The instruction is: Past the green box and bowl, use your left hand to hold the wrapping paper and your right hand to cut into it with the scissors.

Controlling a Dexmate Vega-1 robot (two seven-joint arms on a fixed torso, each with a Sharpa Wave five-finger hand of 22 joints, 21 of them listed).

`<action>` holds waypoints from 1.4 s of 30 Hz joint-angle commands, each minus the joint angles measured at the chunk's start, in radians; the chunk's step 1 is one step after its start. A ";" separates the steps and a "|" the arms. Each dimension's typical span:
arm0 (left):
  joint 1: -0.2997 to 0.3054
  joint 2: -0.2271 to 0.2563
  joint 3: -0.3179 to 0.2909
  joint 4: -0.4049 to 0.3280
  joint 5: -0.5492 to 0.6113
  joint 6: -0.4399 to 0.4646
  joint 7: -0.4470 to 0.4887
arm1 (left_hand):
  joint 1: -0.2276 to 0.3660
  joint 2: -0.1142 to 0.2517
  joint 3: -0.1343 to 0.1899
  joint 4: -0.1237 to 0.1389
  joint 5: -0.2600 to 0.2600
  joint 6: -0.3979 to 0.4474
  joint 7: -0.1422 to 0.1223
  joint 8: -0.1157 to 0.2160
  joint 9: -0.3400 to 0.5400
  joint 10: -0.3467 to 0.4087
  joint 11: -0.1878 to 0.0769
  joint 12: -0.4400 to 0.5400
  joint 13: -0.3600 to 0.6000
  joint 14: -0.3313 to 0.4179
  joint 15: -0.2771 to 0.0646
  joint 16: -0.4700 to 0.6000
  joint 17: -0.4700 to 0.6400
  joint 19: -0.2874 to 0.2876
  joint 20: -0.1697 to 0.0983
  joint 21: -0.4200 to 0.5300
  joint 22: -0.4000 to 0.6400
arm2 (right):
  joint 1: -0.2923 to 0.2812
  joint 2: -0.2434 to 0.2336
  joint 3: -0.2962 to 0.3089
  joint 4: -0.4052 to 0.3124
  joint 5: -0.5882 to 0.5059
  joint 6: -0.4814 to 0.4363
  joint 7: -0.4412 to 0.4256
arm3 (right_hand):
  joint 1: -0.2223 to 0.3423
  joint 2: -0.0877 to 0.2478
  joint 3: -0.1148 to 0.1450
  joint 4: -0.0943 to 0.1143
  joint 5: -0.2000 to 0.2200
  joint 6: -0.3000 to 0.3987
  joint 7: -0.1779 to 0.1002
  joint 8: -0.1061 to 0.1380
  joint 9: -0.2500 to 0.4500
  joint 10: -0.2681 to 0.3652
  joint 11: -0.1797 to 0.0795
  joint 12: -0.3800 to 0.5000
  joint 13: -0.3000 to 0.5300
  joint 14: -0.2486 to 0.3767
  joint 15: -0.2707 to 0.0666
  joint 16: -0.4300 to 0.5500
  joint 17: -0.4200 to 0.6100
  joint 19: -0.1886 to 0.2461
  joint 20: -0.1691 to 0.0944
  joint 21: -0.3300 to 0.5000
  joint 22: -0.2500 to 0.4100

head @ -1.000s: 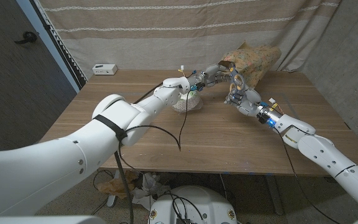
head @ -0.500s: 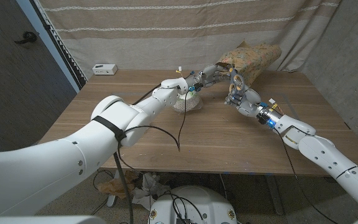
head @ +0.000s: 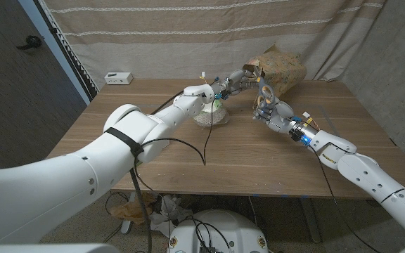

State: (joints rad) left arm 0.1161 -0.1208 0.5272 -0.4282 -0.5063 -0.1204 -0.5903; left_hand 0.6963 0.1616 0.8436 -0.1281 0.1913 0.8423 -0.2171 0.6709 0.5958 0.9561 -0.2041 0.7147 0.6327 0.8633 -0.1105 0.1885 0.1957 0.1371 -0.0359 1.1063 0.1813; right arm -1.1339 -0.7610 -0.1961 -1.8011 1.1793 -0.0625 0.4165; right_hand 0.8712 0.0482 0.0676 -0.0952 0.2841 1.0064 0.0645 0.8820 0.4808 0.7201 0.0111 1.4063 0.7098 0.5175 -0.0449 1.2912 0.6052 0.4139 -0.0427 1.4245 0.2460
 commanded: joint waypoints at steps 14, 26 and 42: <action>-0.009 -0.009 -0.003 0.000 0.000 0.014 0.042 | -0.010 0.004 0.001 0.005 0.007 -0.007 0.001 -0.008 -0.004 -0.011 -0.006 -0.001 -0.001 -0.009 -0.126 0.002 0.001 -0.008 -0.126 0.010 0.003 | -0.045 -0.017 0.015 -0.049 -0.001 0.015 -0.022 | 0.144 0.129 0.047 -0.025 -0.026 0.059 0.056 0.010 -0.002 0.030 -0.027 0.012 0.003 -0.005 -0.125 0.013 -0.010 -0.014 -0.099 0.043 -0.002; 0.010 0.001 -0.026 0.000 -0.006 -0.032 -0.007 | -0.012 0.003 0.002 0.004 0.006 0.001 0.002 -0.010 -0.011 -0.011 -0.006 -0.003 -0.005 -0.011 -0.126 0.001 0.001 -0.010 -0.127 0.010 0.003 | -0.084 -0.032 0.038 -0.102 -0.017 0.037 -0.063 | 0.144 0.126 0.058 -0.023 -0.044 0.057 0.054 0.015 -0.004 0.032 -0.026 0.013 -0.006 -0.009 -0.126 0.024 -0.018 -0.025 -0.103 0.080 -0.011; 0.027 0.030 0.020 0.000 0.029 -0.079 -0.012 | -0.015 0.003 0.006 0.002 0.005 0.012 0.001 -0.013 -0.021 -0.008 -0.006 -0.003 -0.010 -0.016 -0.126 0.001 0.000 -0.011 -0.126 0.010 0.003 | -0.197 -0.017 0.063 -0.165 -0.053 0.128 -0.113 | 0.145 0.122 0.070 -0.023 -0.057 0.056 0.056 0.020 -0.009 0.028 -0.023 0.019 -0.005 -0.010 -0.126 0.034 -0.028 -0.034 -0.104 0.111 -0.024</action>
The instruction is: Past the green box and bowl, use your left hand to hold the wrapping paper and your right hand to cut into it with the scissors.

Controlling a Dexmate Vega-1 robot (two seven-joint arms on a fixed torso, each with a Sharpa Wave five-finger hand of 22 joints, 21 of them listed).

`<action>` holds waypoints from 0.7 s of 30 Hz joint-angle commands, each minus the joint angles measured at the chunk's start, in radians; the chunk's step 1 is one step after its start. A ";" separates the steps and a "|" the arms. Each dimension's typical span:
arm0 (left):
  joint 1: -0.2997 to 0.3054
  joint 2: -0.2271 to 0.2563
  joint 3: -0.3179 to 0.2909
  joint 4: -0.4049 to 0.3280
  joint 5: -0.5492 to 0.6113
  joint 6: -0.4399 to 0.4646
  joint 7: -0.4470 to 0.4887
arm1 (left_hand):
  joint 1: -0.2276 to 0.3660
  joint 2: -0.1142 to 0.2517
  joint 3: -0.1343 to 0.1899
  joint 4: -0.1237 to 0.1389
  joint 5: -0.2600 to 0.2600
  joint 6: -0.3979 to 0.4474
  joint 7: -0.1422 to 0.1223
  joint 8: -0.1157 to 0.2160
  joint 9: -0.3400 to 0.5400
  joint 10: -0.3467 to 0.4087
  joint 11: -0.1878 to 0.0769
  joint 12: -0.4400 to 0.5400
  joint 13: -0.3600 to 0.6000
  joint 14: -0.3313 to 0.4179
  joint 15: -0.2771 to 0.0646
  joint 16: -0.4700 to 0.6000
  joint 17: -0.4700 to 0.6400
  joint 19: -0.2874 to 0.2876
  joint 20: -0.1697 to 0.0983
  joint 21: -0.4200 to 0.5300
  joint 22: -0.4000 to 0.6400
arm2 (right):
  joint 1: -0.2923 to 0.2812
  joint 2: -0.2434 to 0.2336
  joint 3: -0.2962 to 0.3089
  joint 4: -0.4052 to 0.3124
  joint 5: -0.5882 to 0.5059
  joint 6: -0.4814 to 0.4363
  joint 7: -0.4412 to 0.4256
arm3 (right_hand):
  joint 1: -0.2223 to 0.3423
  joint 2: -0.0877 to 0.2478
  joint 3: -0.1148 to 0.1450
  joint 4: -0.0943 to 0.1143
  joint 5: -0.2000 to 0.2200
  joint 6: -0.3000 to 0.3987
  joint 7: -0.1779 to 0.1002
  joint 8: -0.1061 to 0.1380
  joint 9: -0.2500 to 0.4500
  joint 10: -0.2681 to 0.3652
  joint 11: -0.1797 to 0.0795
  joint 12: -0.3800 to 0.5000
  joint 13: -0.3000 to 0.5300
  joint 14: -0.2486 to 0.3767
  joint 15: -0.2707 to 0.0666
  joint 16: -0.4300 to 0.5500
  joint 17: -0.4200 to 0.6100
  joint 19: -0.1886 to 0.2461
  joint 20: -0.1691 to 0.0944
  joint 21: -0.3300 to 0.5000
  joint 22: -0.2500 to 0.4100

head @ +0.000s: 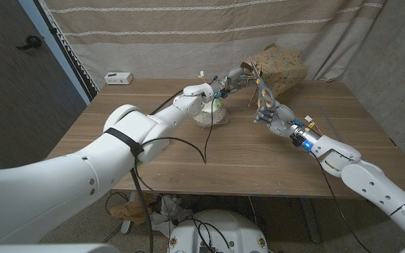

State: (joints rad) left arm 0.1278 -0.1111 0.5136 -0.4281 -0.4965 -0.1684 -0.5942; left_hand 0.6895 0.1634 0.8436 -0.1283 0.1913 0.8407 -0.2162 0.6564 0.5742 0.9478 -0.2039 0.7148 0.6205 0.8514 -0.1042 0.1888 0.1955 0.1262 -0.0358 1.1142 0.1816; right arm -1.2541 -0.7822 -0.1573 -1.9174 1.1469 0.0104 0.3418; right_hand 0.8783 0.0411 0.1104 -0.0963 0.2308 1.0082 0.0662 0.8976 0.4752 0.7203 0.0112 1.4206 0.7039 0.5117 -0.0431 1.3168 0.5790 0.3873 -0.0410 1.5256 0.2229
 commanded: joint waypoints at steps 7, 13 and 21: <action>0.008 0.021 0.049 0.000 0.021 -0.010 0.049 | -0.010 0.000 0.008 0.002 0.006 0.012 0.000 0.004 0.006 -0.001 -0.006 -0.002 0.002 -0.008 -0.132 0.001 0.000 -0.002 -0.127 0.002 0.003 | -0.031 0.002 0.007 -0.017 -0.003 0.028 -0.011 | 0.139 0.128 0.031 -0.023 -0.005 0.051 0.056 0.007 -0.002 0.028 -0.025 0.006 -0.002 -0.006 -0.129 0.012 -0.004 -0.009 -0.106 0.017 -0.006; -0.016 0.028 0.093 0.000 0.044 0.034 0.142 | -0.010 0.001 0.009 0.002 0.006 0.013 0.000 0.001 0.001 -0.002 -0.006 -0.004 -0.002 -0.010 -0.132 0.001 0.000 -0.003 -0.127 0.002 0.003 | 0.019 0.006 -0.017 0.013 0.001 0.012 0.027 | 0.139 0.128 0.034 -0.024 -0.007 0.053 0.058 0.008 -0.005 0.026 -0.026 0.007 -0.001 -0.006 -0.130 0.016 -0.004 -0.010 -0.105 0.021 -0.009; -0.019 0.026 0.105 0.000 0.024 0.069 0.198 | -0.011 0.001 0.010 0.001 0.006 0.015 -0.001 0.000 0.001 -0.001 -0.006 -0.004 -0.002 -0.012 -0.132 0.001 0.000 -0.004 -0.128 0.002 0.003 | 0.021 0.004 -0.015 0.016 -0.002 0.014 0.020 | 0.137 0.127 0.037 -0.023 -0.008 0.048 0.055 0.011 -0.004 0.022 -0.026 0.010 0.001 -0.012 -0.125 0.019 -0.006 -0.012 -0.107 0.025 -0.013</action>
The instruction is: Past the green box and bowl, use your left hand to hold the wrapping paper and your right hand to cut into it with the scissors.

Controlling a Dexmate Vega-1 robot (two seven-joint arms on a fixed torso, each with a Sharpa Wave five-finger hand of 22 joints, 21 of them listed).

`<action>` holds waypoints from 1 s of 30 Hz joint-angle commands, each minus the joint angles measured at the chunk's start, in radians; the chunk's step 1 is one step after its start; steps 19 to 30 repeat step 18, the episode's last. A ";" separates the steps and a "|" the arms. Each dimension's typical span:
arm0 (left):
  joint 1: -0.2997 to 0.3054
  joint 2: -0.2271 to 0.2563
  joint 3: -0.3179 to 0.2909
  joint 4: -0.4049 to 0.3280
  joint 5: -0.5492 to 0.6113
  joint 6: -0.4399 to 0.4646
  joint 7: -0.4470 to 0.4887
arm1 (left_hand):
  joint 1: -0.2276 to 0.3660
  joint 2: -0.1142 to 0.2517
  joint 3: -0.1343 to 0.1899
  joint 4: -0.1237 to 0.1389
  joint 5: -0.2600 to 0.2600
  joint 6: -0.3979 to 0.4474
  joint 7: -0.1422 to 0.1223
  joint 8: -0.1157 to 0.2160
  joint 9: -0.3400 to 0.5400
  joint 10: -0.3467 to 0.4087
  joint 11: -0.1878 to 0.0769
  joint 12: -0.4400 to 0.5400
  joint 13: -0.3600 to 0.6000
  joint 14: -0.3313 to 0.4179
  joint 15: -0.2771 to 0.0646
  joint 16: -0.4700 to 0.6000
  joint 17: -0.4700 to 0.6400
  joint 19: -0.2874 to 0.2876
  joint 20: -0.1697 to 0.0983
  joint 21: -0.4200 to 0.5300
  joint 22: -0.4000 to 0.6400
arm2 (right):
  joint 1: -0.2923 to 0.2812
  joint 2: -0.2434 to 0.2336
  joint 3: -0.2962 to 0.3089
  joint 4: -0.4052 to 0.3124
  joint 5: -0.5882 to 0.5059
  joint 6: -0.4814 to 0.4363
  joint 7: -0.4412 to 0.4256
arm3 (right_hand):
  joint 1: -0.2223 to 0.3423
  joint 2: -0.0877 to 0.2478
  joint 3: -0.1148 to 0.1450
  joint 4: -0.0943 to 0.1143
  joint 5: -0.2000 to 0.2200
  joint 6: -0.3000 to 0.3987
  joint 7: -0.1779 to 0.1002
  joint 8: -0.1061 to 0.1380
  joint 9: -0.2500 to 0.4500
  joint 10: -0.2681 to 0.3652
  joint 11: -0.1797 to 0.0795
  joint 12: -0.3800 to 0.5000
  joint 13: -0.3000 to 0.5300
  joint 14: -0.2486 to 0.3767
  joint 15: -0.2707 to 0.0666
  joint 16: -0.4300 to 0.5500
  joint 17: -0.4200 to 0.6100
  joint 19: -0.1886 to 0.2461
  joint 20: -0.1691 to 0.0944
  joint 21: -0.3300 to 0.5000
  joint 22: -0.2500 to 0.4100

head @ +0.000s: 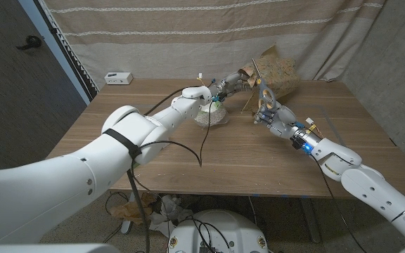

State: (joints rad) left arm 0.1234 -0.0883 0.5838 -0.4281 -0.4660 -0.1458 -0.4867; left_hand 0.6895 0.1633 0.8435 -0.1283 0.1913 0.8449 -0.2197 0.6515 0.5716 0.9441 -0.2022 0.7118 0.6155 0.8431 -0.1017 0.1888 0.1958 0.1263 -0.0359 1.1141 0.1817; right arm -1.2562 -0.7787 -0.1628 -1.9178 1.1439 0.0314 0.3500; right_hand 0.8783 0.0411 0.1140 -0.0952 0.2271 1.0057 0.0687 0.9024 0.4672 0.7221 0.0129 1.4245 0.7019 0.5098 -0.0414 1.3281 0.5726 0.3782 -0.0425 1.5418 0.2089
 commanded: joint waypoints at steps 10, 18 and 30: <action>-0.013 0.002 0.038 0.000 -0.014 0.053 0.101 | -0.012 0.001 0.012 0.000 0.006 0.015 0.003 0.002 -0.004 0.004 -0.008 0.000 0.001 -0.011 -0.134 0.000 0.000 -0.008 -0.128 0.000 0.003 | 0.034 -0.008 -0.012 0.015 0.004 -0.023 0.007 | 0.135 0.126 0.037 -0.025 -0.006 0.050 0.052 0.007 0.001 0.020 -0.027 0.005 -0.003 -0.014 -0.127 0.011 -0.002 -0.005 -0.106 0.011 -0.002; -0.012 0.001 0.032 0.000 -0.020 0.048 0.091 | -0.012 0.001 0.013 0.000 0.005 0.012 0.004 0.002 -0.003 0.006 -0.008 0.001 0.000 -0.013 -0.135 0.001 0.000 -0.010 -0.128 0.000 0.003 | 0.056 -0.006 -0.019 0.032 0.006 -0.030 0.019 | 0.134 0.126 0.040 -0.025 -0.007 0.050 0.053 0.010 -0.001 0.019 -0.029 0.007 -0.005 -0.014 -0.129 0.014 -0.007 -0.006 -0.105 0.012 -0.005; -0.012 0.001 0.032 0.000 -0.020 0.048 0.091 | -0.012 0.001 0.013 0.000 0.005 0.012 0.004 0.002 -0.003 0.006 -0.008 0.001 0.000 -0.013 -0.135 0.001 0.000 -0.010 -0.128 0.000 0.003 | 0.056 -0.006 -0.019 0.032 0.006 -0.030 0.019 | 0.134 0.126 0.040 -0.025 -0.007 0.050 0.053 0.010 -0.001 0.019 -0.029 0.007 -0.005 -0.014 -0.129 0.014 -0.007 -0.006 -0.105 0.012 -0.005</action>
